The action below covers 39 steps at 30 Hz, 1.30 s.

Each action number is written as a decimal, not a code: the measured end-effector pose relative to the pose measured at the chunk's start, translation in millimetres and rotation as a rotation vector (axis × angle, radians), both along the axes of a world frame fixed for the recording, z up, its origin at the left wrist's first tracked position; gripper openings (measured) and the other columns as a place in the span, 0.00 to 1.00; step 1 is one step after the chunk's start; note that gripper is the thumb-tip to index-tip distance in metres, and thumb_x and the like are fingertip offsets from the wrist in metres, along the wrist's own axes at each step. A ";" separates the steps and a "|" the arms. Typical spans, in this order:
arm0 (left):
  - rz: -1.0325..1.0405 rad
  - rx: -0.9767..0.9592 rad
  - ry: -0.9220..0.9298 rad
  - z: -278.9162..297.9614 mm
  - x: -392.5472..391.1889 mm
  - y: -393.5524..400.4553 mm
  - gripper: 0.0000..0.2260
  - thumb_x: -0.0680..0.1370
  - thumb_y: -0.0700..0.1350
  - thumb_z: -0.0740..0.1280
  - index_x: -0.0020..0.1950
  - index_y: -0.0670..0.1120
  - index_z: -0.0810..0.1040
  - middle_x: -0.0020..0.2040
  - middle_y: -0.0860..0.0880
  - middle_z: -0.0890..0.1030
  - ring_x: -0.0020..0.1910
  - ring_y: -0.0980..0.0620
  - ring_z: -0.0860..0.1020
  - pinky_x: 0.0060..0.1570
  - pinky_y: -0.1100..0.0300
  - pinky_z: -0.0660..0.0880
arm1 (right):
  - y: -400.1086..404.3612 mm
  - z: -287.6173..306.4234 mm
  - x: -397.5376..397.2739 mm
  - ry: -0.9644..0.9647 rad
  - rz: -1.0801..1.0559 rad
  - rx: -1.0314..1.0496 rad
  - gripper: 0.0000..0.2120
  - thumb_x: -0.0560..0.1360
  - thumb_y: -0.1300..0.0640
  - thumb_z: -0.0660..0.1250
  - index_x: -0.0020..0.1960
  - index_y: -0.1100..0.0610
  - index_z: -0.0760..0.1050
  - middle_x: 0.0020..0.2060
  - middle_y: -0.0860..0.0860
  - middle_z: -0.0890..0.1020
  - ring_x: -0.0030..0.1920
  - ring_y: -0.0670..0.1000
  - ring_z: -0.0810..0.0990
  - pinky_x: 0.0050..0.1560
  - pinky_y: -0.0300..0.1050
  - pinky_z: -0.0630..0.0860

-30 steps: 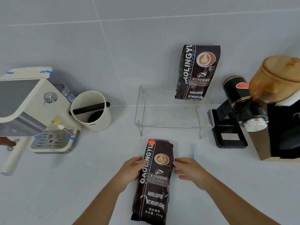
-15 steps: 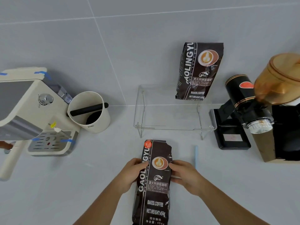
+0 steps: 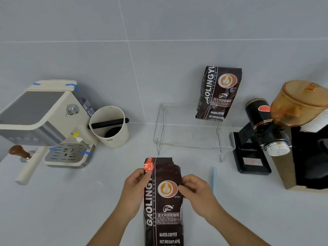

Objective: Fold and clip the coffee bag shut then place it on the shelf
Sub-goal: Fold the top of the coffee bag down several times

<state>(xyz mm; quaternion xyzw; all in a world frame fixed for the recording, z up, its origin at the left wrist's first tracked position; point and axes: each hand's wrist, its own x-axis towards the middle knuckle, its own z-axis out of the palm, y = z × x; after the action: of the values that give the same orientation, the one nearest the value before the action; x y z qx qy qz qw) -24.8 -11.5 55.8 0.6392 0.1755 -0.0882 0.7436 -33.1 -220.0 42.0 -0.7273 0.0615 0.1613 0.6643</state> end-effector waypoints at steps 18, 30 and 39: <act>-0.107 -0.010 -0.344 53.1 -49.4 2.3 0.05 0.76 0.35 0.66 0.45 0.39 0.82 0.45 0.43 0.87 0.44 0.49 0.84 0.43 0.62 0.80 | -21.7 54.2 -41.1 -0.376 0.051 -0.094 0.16 0.75 0.64 0.69 0.35 0.46 0.76 0.57 0.43 0.83 0.56 0.47 0.83 0.50 0.43 0.81; -0.143 0.067 -0.311 54.9 -45.4 -6.9 0.10 0.78 0.34 0.66 0.45 0.47 0.83 0.45 0.46 0.87 0.44 0.51 0.84 0.43 0.64 0.79 | -22.0 57.6 -28.8 -0.326 0.045 -0.114 0.21 0.70 0.65 0.75 0.50 0.39 0.79 0.47 0.43 0.87 0.52 0.47 0.84 0.55 0.39 0.79; -0.135 0.090 -0.302 61.0 -44.8 -6.9 0.05 0.78 0.36 0.67 0.46 0.43 0.82 0.43 0.47 0.88 0.44 0.51 0.86 0.39 0.67 0.79 | -18.1 65.1 -34.6 -0.364 0.009 -0.286 0.15 0.71 0.62 0.74 0.37 0.42 0.81 0.38 0.41 0.86 0.42 0.41 0.83 0.41 0.29 0.77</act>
<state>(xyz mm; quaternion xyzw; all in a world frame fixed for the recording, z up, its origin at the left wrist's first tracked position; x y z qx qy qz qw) -69.7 -18.4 116.8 0.6882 0.0220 -0.0330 0.7245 -67.8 -238.1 107.1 -0.8314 -0.0403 0.0199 0.5539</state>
